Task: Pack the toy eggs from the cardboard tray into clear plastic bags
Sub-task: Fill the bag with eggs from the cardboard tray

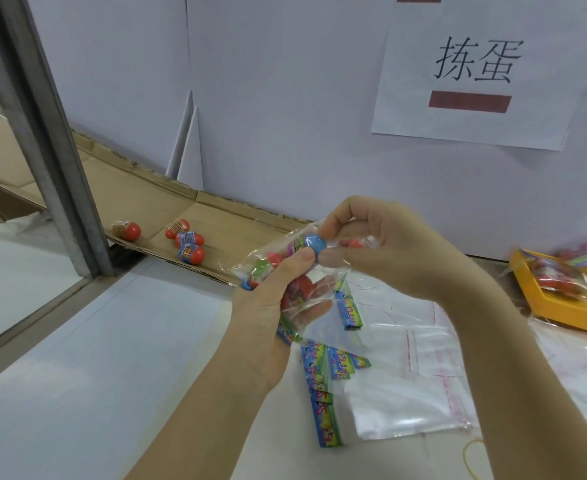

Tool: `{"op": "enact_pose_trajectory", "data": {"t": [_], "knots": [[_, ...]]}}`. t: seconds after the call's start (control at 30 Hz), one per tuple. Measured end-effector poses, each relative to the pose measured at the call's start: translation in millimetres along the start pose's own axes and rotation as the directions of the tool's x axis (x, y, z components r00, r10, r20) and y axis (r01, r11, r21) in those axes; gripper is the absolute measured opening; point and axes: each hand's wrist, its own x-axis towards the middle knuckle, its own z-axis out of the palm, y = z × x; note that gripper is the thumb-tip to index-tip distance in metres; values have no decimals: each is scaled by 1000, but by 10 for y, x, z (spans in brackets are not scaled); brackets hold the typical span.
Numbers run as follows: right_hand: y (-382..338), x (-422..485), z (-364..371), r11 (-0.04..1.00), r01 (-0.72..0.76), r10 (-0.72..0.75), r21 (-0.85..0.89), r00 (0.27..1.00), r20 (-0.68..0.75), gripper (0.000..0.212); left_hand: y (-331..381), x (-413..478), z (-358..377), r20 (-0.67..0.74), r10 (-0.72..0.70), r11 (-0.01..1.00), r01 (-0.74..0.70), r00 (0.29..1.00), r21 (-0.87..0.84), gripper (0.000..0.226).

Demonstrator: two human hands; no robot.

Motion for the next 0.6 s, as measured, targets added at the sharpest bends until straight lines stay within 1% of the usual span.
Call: {"op": "enact_pose_trajectory", "data": {"t": [0.13,0.23,0.33,0.37,0.43,0.53,0.6], "knots": [[-10,8,38,999,33,-34,-17,999,-33,20,-3,-5,10,-23,-24,999,23,999,-33,54],[-33,14,63,999,48,-48,6,997,-63,18,4,-3,-7,-26,3,999,-4,1000,-52,48],[-66,9,82,995,73,-64,70,991,-120,8,8,17,-37,-40,38,999,-39,998,-31,40],[-78,5,78,991,87,-71,106,986,-149,5,10,18,-36,-45,41,999,-43,998,-33,40],[-105,-6,65,985,98,-72,141,981,-181,3,12,18,-33,-53,47,998,-49,998,-39,49],[-100,-2,59,992,75,-59,103,987,-146,10,22,21,-46,-47,52,997,-54,998,-47,61],[-85,3,59,990,59,-45,124,992,-117,13,36,27,-52,-41,45,998,-47,998,-50,64]]}}
